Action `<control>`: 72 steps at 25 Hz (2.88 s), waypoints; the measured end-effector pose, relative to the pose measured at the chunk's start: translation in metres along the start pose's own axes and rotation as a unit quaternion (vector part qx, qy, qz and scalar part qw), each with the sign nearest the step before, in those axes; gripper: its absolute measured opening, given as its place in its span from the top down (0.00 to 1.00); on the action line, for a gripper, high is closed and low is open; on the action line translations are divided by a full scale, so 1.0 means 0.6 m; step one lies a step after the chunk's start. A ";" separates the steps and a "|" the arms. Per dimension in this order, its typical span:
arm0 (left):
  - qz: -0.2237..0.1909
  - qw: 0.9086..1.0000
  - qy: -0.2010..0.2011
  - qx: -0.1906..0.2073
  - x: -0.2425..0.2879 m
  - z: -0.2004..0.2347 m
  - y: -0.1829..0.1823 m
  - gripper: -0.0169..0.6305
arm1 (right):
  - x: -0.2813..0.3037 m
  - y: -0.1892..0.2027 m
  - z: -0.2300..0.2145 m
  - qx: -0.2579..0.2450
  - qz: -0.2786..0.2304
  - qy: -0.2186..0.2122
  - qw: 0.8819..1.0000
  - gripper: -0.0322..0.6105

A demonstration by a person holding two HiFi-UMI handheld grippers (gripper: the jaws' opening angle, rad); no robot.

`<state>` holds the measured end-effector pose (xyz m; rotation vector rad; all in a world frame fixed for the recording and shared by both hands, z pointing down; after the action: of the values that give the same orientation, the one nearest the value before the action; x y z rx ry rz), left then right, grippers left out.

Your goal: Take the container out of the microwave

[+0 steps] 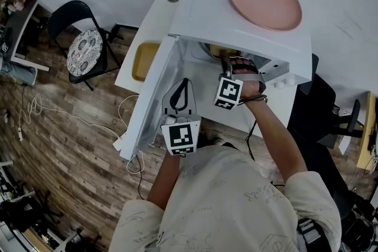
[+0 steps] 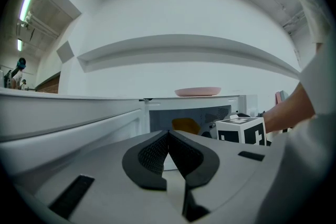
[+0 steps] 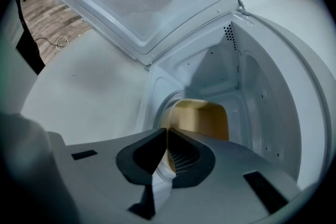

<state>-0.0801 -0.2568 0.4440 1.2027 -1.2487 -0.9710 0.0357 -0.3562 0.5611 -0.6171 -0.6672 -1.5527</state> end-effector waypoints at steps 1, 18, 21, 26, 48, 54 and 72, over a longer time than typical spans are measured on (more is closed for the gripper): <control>0.000 1.000 0.001 0.001 -0.001 -0.002 0.000 0.96 | -0.002 0.000 0.001 0.000 -0.002 0.001 1.000 0.90; 0.000 1.000 -0.001 0.007 -0.028 -0.019 -0.002 0.96 | -0.055 0.012 0.010 0.004 -0.019 0.003 1.000 0.90; 0.001 1.000 -0.001 0.010 -0.028 -0.024 0.000 0.96 | -0.062 0.011 0.011 0.004 -0.028 0.003 1.000 0.90; 0.000 1.000 -0.003 0.010 -0.038 -0.033 -0.003 0.96 | -0.077 0.016 0.021 0.006 -0.032 -0.001 0.999 0.90; -0.017 0.999 -0.039 0.017 -0.114 -0.075 -0.006 0.96 | -0.147 0.036 0.085 -0.023 -0.063 -0.015 0.998 0.90; -0.021 0.999 -0.043 0.018 -0.130 -0.101 -0.006 0.96 | -0.172 0.038 0.103 -0.045 -0.080 -0.020 0.996 0.90; -0.065 0.995 -0.071 0.031 -0.162 -0.114 -0.022 0.96 | -0.209 0.046 0.151 -0.063 -0.097 -0.023 0.993 0.90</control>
<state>-0.0218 -0.1551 0.4203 1.2944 -1.3319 -1.1378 0.0738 -0.2062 0.5343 -0.7009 -0.6836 -1.7762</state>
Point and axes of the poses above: the fingertips, and each gripper's own axes: x forward along the fingers, z to its left, y out of its underside, the point moved 1 cm from there along -x, backward along the fingers, and after that the axes turned 7 degrees about -y, right-handed, at the moved point
